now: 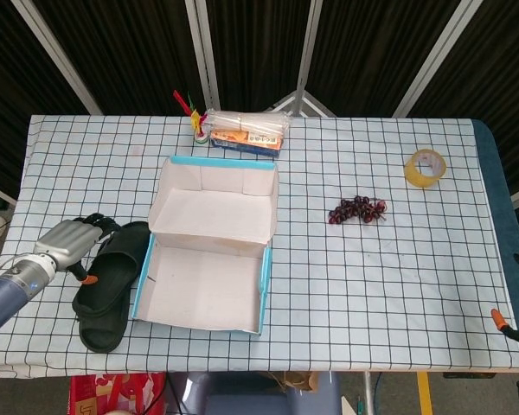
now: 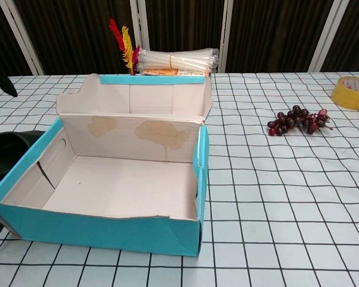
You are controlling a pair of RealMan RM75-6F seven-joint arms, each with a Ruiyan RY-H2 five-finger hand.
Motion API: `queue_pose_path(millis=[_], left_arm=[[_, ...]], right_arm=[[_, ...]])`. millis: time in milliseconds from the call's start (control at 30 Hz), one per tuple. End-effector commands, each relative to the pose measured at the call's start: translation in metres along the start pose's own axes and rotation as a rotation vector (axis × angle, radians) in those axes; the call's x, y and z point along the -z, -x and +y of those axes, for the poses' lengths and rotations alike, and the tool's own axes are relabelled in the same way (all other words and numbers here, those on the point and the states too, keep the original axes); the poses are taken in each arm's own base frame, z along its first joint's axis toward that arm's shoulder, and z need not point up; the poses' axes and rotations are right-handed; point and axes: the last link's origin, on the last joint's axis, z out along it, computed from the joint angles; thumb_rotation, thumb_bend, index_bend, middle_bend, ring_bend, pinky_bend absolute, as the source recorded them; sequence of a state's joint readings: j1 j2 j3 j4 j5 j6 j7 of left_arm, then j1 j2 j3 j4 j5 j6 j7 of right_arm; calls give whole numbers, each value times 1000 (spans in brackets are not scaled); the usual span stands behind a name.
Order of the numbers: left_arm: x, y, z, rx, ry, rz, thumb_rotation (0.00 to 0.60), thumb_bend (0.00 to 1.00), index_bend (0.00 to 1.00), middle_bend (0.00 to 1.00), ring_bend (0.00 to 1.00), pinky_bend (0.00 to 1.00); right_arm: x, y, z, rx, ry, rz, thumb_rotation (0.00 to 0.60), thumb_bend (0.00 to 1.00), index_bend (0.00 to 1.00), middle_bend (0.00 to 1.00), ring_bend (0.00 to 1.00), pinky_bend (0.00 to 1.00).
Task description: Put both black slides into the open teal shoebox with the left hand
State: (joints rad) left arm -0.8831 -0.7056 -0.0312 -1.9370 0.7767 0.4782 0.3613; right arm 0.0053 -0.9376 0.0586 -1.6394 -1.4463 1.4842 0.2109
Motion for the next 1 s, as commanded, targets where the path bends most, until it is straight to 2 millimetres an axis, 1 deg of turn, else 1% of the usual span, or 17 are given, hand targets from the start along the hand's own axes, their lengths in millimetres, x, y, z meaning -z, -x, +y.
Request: queue_pose_path(millis=[33, 233, 300, 400, 600, 833, 1000], left_arm=[[-15, 5, 0, -9, -11, -31, 600, 262, 140, 108, 0, 146], [-35, 8, 2, -38, -23, -65, 600, 261, 140, 121, 0, 145], [-47, 7, 6, -42, -19, -63, 600, 261, 140, 121, 0, 145], [-55, 5, 9, -31, -21, -60, 600, 261, 139, 117, 0, 145], [-67, 5, 14, -44, -24, -77, 600, 262, 139, 116, 0, 145], [-76, 7, 22, -55, -22, -89, 600, 261, 139, 123, 0, 145], [-81, 5, 27, -71, -24, -82, 600, 262, 139, 126, 0, 145]], right_arm=[[0, 0, 1, 4, 6, -3, 600, 307, 35, 148, 186, 127], [-3, 3, 0, 14, 19, -15, 600, 307, 35, 147, 186, 127], [-3, 4, 1, 15, 30, -23, 600, 307, 35, 145, 186, 127], [-3, 3, 2, 16, 36, -21, 600, 307, 35, 143, 186, 127], [-1, 1, 3, 17, 47, -23, 600, 306, 35, 140, 186, 127], [-1, 2, 4, 26, 56, -33, 600, 306, 35, 134, 186, 127], [0, 1, 4, 30, 60, -34, 600, 306, 35, 134, 186, 127]])
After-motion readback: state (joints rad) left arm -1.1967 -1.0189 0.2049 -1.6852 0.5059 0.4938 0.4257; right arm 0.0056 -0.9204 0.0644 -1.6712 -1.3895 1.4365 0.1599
